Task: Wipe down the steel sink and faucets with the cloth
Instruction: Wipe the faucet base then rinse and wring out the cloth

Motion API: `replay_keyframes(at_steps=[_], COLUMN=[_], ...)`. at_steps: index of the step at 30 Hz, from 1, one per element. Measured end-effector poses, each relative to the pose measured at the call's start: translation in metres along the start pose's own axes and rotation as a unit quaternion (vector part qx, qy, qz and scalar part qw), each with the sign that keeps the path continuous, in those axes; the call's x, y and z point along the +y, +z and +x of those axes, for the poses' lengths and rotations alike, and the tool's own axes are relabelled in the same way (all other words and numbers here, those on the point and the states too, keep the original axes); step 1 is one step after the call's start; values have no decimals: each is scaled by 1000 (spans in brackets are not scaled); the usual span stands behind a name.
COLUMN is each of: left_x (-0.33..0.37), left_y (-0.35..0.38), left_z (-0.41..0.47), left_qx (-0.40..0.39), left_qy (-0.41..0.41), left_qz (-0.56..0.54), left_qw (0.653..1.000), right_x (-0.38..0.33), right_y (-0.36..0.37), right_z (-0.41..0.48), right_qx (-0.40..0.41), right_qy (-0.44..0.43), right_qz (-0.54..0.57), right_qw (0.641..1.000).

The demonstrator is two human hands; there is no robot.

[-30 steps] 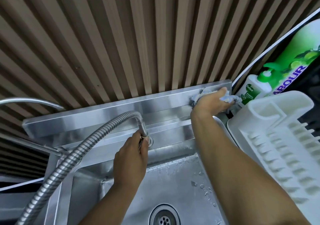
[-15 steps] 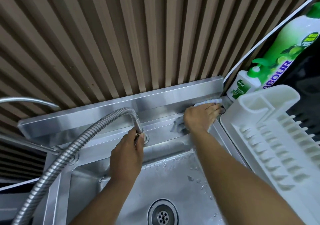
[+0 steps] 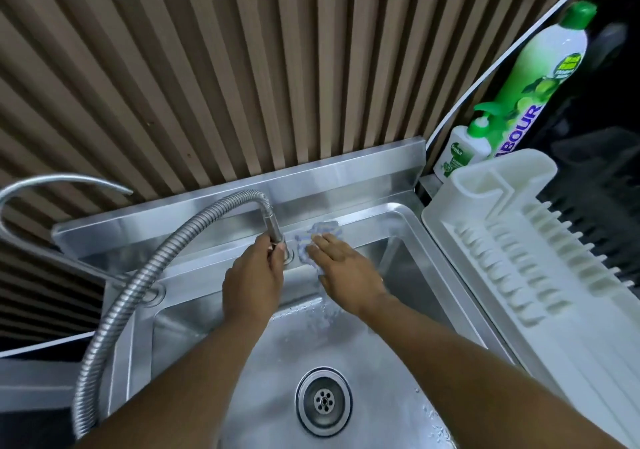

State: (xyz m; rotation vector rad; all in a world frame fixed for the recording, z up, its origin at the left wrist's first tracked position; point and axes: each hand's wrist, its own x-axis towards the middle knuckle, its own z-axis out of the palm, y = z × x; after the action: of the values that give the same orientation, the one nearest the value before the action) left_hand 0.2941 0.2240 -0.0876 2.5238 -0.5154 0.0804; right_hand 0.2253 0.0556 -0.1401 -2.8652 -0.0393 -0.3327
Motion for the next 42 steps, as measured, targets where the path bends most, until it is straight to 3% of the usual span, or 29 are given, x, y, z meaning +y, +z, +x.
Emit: replay_keyframes(at_steps=[2,4,5,8,10,13,15,18,19,21,23,26,30,32,34,36,39,42], left_x=[0,3,6,18,27,29,28,27,27,24,21,24,49,68,87,95,101,110], left_y=[-5,-9,-13,-25,-38,-48,-50,-50,-50,-51,-52,-61,-76,-80,-76,-72,-73,-78], left_z=[1,3,3,-17,-40,-75,-94,-114,-119,-128,-135,-144,-169,-183,-189,-188,-190,-194], left_qx=[-17,-53,-78,-80,-51,-186,-299,-315,-304,-277,-255,-258,-338,-368,-350,-325,-303,-254], left_qy=[-6,-24,-41,-68,30,217,244,245,235,225,214,183,132,104,76,67,82,129], left_qz=[5,1,-5,-15,-32,-84,-70,-64,-55,-21,-9,3,-72,-120,-125,-96,-11,30], left_qw=[1000,998,996,994,998,954,920,915,921,934,943,949,929,916,925,938,949,958], right_x=[-9,-22,-29,-42,-50,-74,-88,-109,-115,-122,-122,-121,-114,-108,-103,-100,-79,-50], right_y=[-18,-35,-42,-63,-73,-100,-113,-123,-125,-130,-140,-161,-166,-164,-166,-172,-193,-192], right_z=[-10,-18,-23,-40,-55,-74,-85,-99,-104,-114,-127,-146,-155,-159,-166,-170,-168,-164], right_qx=[-19,-61,-67,-38,-29,-56,-62,-53,-57,-69,-112,-209,-140,-105,-86,-94,-184,-308], right_qy=[1,70,135,342,394,395,393,415,425,424,386,305,299,297,276,254,249,341], right_qz=[44,133,215,424,509,594,633,665,657,613,565,528,512,456,403,445,531,635], right_qw=[999,987,965,838,765,698,664,619,620,663,721,764,793,833,868,854,789,621])
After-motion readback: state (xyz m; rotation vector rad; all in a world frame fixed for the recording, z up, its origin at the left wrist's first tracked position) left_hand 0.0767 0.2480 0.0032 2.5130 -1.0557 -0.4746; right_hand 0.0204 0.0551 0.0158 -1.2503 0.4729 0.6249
